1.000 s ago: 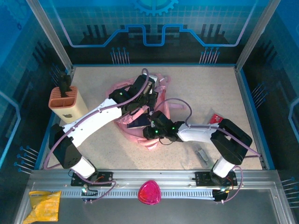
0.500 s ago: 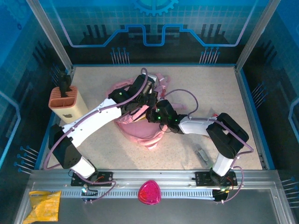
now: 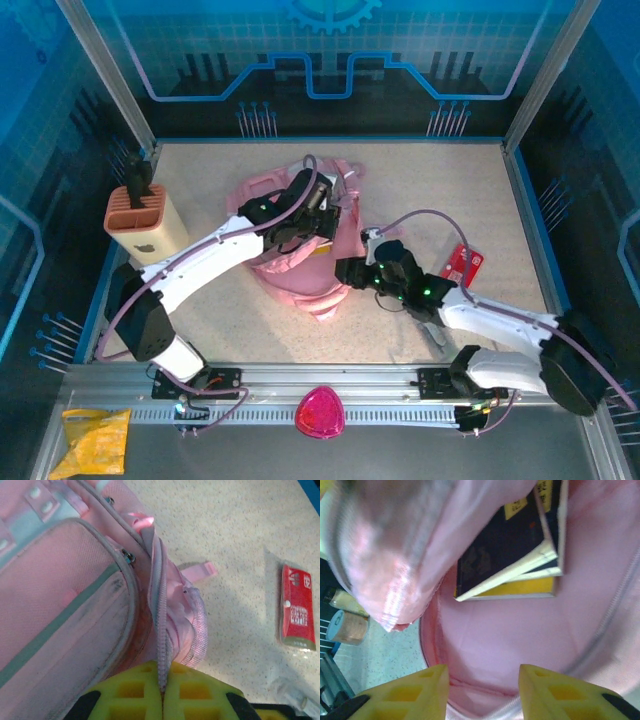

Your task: Pack the student bag

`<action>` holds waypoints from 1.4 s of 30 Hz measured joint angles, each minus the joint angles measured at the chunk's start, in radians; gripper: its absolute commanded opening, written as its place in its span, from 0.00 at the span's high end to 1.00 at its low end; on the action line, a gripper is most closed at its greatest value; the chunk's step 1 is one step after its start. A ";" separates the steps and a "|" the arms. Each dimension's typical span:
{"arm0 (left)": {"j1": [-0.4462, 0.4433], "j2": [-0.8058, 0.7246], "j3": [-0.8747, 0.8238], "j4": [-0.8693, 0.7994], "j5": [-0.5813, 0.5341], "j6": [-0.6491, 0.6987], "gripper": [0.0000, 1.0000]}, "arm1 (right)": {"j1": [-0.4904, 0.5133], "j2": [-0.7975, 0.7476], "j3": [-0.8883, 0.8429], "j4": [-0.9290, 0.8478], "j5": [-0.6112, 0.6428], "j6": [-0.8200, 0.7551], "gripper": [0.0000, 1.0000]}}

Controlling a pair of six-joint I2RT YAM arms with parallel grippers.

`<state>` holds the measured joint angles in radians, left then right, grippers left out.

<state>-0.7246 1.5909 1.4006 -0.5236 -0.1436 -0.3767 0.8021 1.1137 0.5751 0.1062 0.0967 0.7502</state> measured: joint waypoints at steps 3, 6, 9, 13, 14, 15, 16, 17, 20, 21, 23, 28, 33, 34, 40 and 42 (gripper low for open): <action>0.000 0.024 -0.037 0.026 0.054 -0.031 0.78 | -0.024 -0.085 -0.004 -0.102 0.005 -0.020 0.47; 0.000 0.024 -0.099 0.059 0.112 -0.072 0.55 | -0.061 -0.145 -0.004 -0.193 0.000 -0.040 0.42; 0.000 -0.026 -0.207 0.104 0.141 -0.105 0.44 | -0.081 -0.175 -0.004 -0.264 -0.014 -0.055 0.37; 0.015 -0.168 -0.340 0.111 0.140 -0.133 0.35 | -0.083 -0.165 -0.004 -0.310 -0.064 -0.061 0.31; 0.031 -0.207 -0.364 0.111 0.137 -0.143 0.34 | -0.083 -0.153 -0.003 -0.312 -0.080 -0.060 0.29; 0.047 -0.236 -0.383 0.113 0.134 -0.149 0.32 | -0.082 -0.138 0.000 -0.315 -0.091 -0.060 0.28; 0.072 -0.270 -0.407 0.113 0.130 -0.156 0.30 | -0.078 -0.117 0.006 -0.317 -0.105 -0.056 0.27; 0.101 -0.304 -0.436 0.113 0.122 -0.166 0.27 | -0.070 -0.098 0.011 -0.317 -0.108 -0.053 0.26; 0.182 -0.368 -0.507 0.106 0.101 -0.189 0.22 | -0.014 -0.038 0.034 -0.309 -0.121 -0.040 0.24; 0.210 -0.381 -0.528 0.101 0.096 -0.197 0.21 | 0.006 -0.020 0.039 -0.299 -0.129 -0.032 0.24; 0.269 -0.395 -0.565 0.090 0.092 -0.212 0.20 | 0.046 0.023 0.047 -0.270 -0.142 -0.013 0.23; 0.381 -0.397 -0.644 0.093 0.090 -0.247 0.20 | 0.108 0.147 0.068 -0.194 -0.165 0.029 0.23; 0.449 -0.329 -0.692 0.148 0.117 -0.281 0.28 | 0.121 0.262 0.114 -0.142 -0.180 0.047 0.23; 0.452 -0.299 -0.692 0.164 0.131 -0.283 0.32 | 0.121 0.276 0.125 -0.141 -0.178 0.051 0.23; 0.439 -0.207 -0.710 0.268 0.200 -0.334 0.47 | 0.107 0.306 0.163 -0.138 -0.175 0.055 0.22; 0.412 -0.206 -0.722 0.310 0.205 -0.357 0.48 | 0.081 0.314 0.167 -0.138 -0.177 0.054 0.22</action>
<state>-0.3122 1.3853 0.6788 -0.2134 0.0616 -0.7341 0.8829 1.4273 0.7418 -0.0319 -0.0799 0.8043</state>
